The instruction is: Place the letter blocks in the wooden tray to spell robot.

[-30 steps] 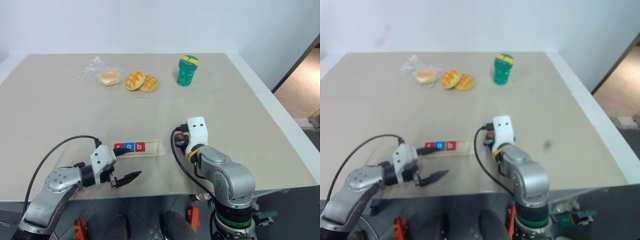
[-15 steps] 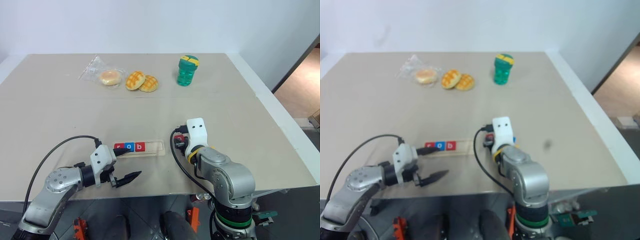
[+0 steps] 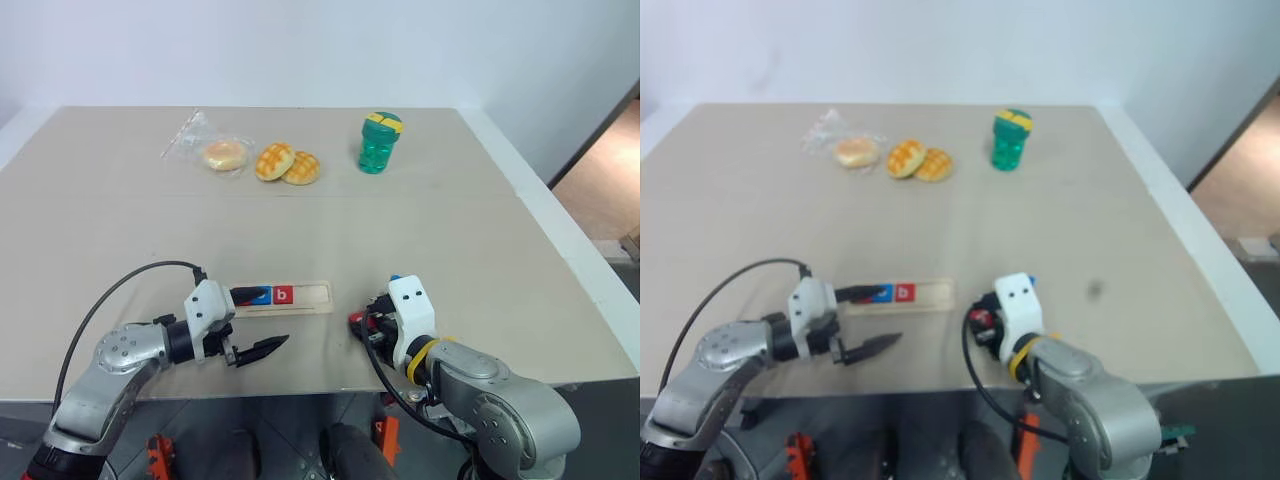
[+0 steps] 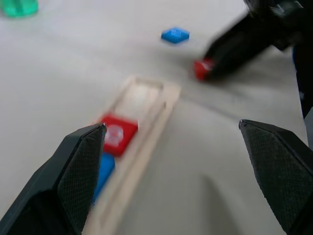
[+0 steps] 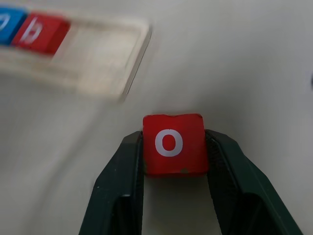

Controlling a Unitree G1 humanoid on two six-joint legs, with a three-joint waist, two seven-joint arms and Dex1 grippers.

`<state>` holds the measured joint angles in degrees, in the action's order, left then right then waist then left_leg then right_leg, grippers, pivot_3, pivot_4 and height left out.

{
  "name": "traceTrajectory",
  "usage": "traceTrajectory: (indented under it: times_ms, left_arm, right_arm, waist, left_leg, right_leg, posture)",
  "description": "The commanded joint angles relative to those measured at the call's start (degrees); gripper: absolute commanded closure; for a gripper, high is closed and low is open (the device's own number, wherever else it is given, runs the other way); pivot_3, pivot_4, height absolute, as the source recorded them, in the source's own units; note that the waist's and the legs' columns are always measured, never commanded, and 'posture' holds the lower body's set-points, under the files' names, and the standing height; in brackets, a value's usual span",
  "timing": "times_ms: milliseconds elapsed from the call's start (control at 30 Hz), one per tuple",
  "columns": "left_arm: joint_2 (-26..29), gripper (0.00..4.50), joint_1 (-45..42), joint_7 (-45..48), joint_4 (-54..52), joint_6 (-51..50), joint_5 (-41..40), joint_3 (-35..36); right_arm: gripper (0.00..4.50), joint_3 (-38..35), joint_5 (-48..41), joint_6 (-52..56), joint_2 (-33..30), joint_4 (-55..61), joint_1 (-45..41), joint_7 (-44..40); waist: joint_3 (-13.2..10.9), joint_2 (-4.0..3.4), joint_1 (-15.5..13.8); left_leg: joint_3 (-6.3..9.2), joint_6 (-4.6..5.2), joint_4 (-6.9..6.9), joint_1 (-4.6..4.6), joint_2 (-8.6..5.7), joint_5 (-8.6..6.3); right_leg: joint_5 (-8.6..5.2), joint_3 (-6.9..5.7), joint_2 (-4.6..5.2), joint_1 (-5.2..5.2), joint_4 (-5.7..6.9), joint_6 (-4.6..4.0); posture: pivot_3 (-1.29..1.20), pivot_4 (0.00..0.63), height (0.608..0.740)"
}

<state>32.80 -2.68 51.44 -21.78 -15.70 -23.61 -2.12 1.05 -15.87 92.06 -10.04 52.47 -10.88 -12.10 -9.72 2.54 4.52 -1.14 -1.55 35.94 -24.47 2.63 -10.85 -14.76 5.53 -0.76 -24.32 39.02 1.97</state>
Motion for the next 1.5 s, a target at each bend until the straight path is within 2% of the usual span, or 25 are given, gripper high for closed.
traceTrajectory:
  times_ms: [33,100,233,433,833,1500]
  left_arm:
    - [-0.13,0.0,-0.63,-1.15,0.25,-0.11,-0.37,1.14]
    - [-0.02,0.0,-0.82,-1.06,0.49,0.47,0.33,0.74]
    - [0.16,0.0,-0.2,-0.51,0.11,1.09,0.97,-0.12]
    - [-0.04,0.0,0.22,-0.63,-0.07,1.55,1.57,-0.58]
    - [-0.08,0.0,1.0,-0.73,-1.07,1.35,1.15,-0.05]
    - [-0.09,0.0,1.8,-0.35,-2.28,1.44,1.41,-0.93]
  right_arm:
    - [3.28,-0.92,-0.92,-0.09,-1.06,2.01,-1.43,-0.6]
    - [3.28,-2.38,-1.02,0.43,0.38,1.53,-1.29,-0.5]
    - [3.28,-1.47,-0.74,0.13,-1.3,1.41,-3.36,-0.13]
    - [3.28,-0.52,-0.35,-0.34,1.08,-0.21,-6.37,1.51]
    - [3.28,2.78,1.38,-7.09,1.25,-4.79,-4.03,4.66]
    - [3.28,5.17,1.67,-15.79,-0.9,-11.63,-5.22,4.49]
  waist:
    - [0.01,0.02,0.03]
    - [0.04,0.07,-0.04]
    - [0.04,0.06,-0.06]
    - [0.04,0.06,-0.04]
    - [0.04,0.06,-0.05]
    - [0.04,0.06,-0.05]
  left_leg:
    - [-0.03,0.02,0.01,0.02,0.0,0.01]
    - [-0.02,0.11,0.04,0.04,0.01,0.07]
    - [0.05,0.11,0.01,0.04,0.09,0.12]
    - [0.01,0.11,-0.01,0.01,0.08,0.12]
    - [0.01,0.11,-0.02,-0.03,0.04,0.12]
    - [0.0,0.11,-0.02,-0.03,0.05,0.12]
  right_leg:
    - [0.04,0.01,-0.01,0.01,0.0,-0.01]
    - [0.06,-0.05,-0.11,0.08,0.0,-0.04]
    - [0.11,-0.09,-0.21,0.07,0.01,-0.15]
    - [0.11,-0.06,-0.2,0.04,0.01,-0.13]
    - [0.08,-0.04,-0.15,0.02,0.0,-0.08]
    - [0.08,-0.03,-0.15,0.02,0.0,-0.08]
  posture:
    - [0.0,0.15,0.74]
    - [0.0,0.15,0.74]
    - [0.0,0.15,0.74]
    - [0.0,0.15,0.74]
    - [0.0,0.15,0.74]
    - [0.0,0.15,0.74]
